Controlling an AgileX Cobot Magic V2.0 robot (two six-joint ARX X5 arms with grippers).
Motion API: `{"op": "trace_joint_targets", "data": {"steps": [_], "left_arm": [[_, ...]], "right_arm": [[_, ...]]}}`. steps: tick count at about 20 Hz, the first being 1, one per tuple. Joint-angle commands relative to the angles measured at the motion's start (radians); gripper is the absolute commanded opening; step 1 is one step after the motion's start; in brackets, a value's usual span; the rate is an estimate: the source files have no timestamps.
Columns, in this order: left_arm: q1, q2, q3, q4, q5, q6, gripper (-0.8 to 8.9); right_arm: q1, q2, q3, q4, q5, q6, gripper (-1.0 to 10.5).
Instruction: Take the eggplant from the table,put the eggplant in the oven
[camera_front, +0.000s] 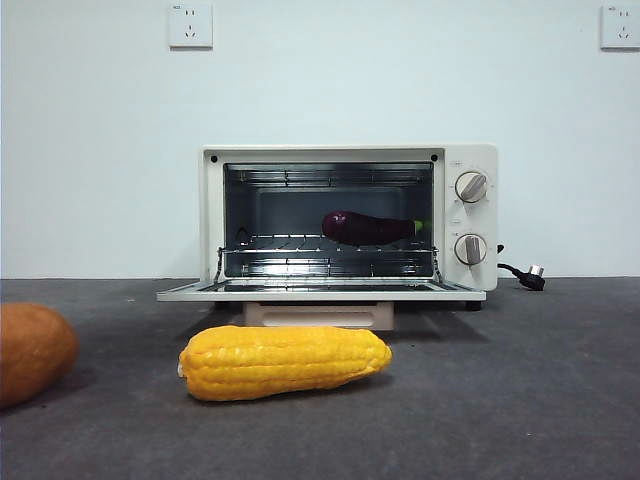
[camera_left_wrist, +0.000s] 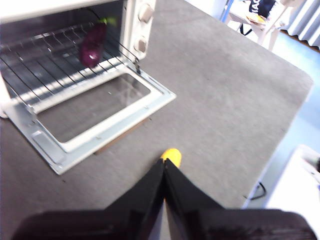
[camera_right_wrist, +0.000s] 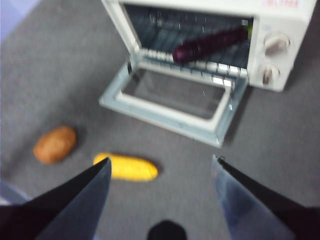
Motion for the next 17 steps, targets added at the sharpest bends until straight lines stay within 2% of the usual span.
{"op": "trace_joint_targets", "data": {"steps": [1, 8, 12, 17], "left_arm": [[-0.002, 0.022, -0.006, 0.047, -0.043, 0.011, -0.06], [-0.001, 0.131, -0.006, 0.129, -0.082, 0.011, -0.06], [0.008, 0.264, -0.006, 0.253, -0.111, 0.006, -0.06], [0.109, 0.46, -0.006, 0.358, -0.109, -0.025, -0.06]], "right_arm": [[0.002, -0.021, 0.003, -0.061, -0.003, -0.043, 2.9], [0.002, -0.058, 0.003, -0.179, -0.003, -0.079, -0.2], [0.002, -0.074, 0.003, -0.244, -0.029, -0.1, -0.1], [0.002, -0.128, 0.003, -0.276, -0.029, -0.098, -0.1]]}}
